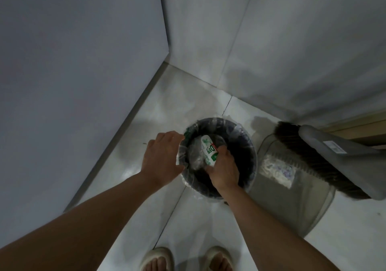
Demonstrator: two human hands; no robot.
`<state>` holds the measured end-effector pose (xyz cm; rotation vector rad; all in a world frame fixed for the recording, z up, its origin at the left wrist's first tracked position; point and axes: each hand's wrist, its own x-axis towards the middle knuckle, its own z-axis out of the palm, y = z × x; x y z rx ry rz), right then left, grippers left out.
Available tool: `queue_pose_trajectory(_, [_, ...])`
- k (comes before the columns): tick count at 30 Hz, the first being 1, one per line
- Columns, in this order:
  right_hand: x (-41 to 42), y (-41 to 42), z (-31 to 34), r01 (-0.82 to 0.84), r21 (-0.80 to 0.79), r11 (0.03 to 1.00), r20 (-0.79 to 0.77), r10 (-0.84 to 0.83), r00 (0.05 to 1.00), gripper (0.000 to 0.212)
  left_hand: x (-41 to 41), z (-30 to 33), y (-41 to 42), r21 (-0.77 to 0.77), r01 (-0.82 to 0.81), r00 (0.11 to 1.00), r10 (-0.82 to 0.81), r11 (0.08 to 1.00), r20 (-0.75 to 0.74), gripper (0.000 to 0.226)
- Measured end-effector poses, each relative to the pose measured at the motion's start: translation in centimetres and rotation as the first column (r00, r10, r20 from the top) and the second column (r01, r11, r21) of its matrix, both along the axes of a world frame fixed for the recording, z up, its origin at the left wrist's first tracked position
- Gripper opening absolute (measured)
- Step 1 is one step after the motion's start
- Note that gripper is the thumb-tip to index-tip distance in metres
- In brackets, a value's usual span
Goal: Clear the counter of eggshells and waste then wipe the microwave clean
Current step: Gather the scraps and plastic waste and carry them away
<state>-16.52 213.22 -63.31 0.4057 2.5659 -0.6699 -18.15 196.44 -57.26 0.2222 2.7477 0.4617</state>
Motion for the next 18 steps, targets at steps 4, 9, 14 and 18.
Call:
queue_pose_trajectory(4, [-0.1,0.8,1.0,-0.03,-0.042,0.999,0.062,0.032,0.998,0.074,-0.2,0.7,0.3,-0.015,0.0,1.0,0.0,1.0,0.02,0.069])
queue_pose_trajectory(9, [0.1,2.1,6.8,-0.049,-0.101,0.994,0.08,0.057,0.995,0.087,0.0,5.3,1.3,0.0,-0.008,0.998,0.008,1.0,0.058,0.069])
queue_pose_trajectory(14, [0.3,2.5,16.0,-0.062,-0.099,0.993,0.06,0.068,0.996,0.086,0.4,13.4,1.4,0.003,-0.001,0.998,0.001,1.0,0.061,0.068])
queue_pose_trajectory(18, [0.6,2.4,24.9,-0.056,-0.087,0.995,0.003,0.056,0.998,0.081,0.9,21.2,0.5,0.014,-0.004,0.999,0.004,1.0,0.045,0.063])
